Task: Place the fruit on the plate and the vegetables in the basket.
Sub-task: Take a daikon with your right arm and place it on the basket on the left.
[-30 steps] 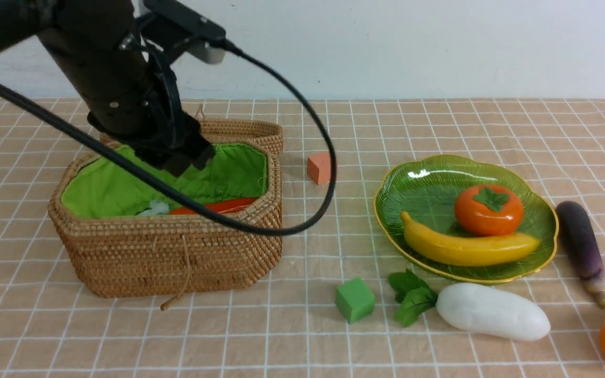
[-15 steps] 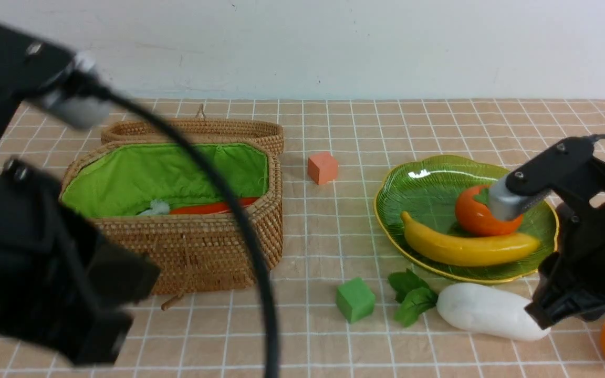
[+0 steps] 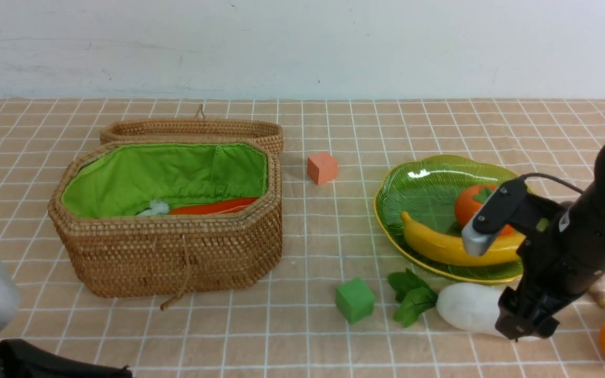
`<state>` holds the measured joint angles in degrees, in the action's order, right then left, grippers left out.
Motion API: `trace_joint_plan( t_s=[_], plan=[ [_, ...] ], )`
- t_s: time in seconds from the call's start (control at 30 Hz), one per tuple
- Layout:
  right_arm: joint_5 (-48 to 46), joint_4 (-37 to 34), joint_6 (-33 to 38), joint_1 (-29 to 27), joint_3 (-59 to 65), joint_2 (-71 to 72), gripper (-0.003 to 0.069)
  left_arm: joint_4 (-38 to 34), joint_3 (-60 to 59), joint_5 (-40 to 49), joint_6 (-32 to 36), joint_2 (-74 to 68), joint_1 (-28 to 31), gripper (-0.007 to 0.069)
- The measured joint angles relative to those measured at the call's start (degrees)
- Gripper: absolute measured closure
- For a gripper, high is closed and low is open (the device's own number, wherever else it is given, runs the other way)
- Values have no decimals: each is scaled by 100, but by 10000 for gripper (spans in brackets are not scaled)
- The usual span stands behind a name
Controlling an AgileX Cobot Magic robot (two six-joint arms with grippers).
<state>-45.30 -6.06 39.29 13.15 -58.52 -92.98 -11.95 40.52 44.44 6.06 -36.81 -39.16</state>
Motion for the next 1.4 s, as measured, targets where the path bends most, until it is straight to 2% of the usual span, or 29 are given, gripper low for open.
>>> trace_joint_plan(
  t_s=[0.1,0.23,0.4,0.8,0.87,1.13,1.27,1.4],
  plan=[
    [224,135,66,0,0,-321,-17,0,-6,0,17,0,0,638],
    [241,181,84,0,0,-634,22,0,-6,-1,17,0,0,638],
    [230,-58,110,0,0,-796,59,0,-6,-6,17,0,-5,638],
    [237,-394,413,0,-30,-994,85,1,-6,-32,19,0,-5,638],
    [213,-591,419,0,-51,-999,132,6,-6,-65,19,0,-5,638],
    [-943,-1305,408,0,-52,-788,132,17,-6,-244,19,0,-5,638],
    [-1533,-2088,364,56,-209,80,132,215,-6,-492,-41,0,-5,638],
    [-1393,-2861,346,493,-1019,866,132,747,-6,-819,-606,0,-5,638]
  ],
)
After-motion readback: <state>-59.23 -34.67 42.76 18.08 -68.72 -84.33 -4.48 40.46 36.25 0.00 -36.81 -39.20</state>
